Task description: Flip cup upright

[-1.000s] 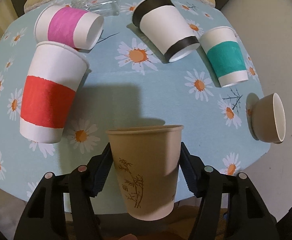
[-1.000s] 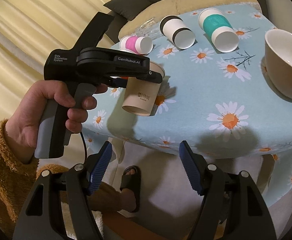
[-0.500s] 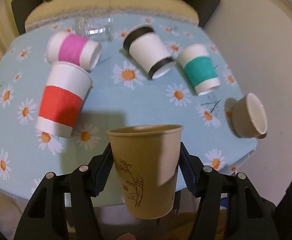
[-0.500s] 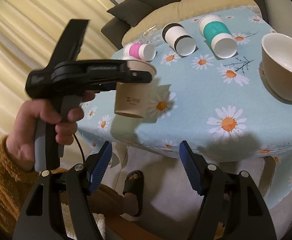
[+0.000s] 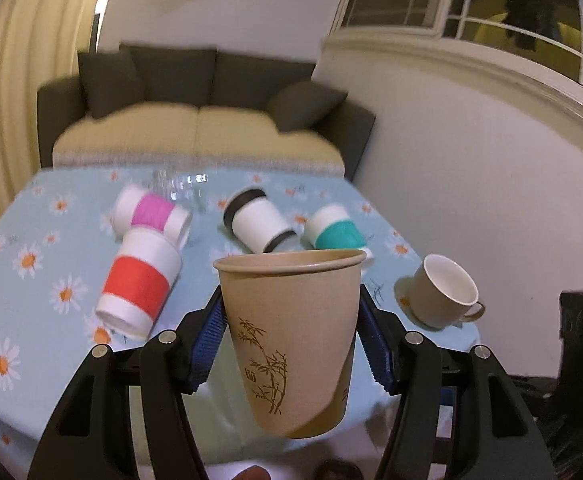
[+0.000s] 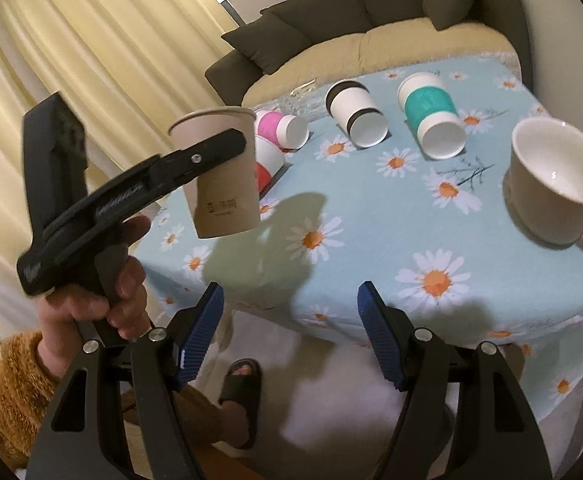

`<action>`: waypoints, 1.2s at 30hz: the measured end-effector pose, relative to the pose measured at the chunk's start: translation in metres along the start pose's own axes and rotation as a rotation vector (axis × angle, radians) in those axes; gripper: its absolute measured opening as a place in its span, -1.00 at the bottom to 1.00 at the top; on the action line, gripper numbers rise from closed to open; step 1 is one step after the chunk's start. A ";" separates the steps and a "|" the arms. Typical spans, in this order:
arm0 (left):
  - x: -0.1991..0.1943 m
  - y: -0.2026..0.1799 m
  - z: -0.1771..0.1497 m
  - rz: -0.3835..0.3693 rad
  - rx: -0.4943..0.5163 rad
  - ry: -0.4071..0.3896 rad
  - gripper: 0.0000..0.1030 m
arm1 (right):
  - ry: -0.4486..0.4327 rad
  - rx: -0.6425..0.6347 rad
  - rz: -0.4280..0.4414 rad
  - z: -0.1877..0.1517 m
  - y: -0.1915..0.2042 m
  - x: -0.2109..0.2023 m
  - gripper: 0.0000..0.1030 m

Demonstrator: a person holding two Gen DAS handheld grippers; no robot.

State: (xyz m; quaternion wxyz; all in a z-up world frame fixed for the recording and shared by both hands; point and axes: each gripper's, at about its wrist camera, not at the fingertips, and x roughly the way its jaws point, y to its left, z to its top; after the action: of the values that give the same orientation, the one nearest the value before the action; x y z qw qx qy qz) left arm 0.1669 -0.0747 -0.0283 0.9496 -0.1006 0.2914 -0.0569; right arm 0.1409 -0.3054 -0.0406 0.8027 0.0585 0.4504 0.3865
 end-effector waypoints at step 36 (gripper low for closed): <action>0.045 -0.009 -0.107 0.288 0.157 -0.454 0.21 | 0.018 0.046 -0.137 0.009 -0.027 0.017 0.34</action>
State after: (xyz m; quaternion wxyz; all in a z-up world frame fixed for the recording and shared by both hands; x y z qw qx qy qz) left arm 0.1431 -0.1082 -0.1374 0.9938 0.0053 0.0770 0.0801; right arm 0.1681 -0.3107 -0.0593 0.8215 0.0425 0.4694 0.3209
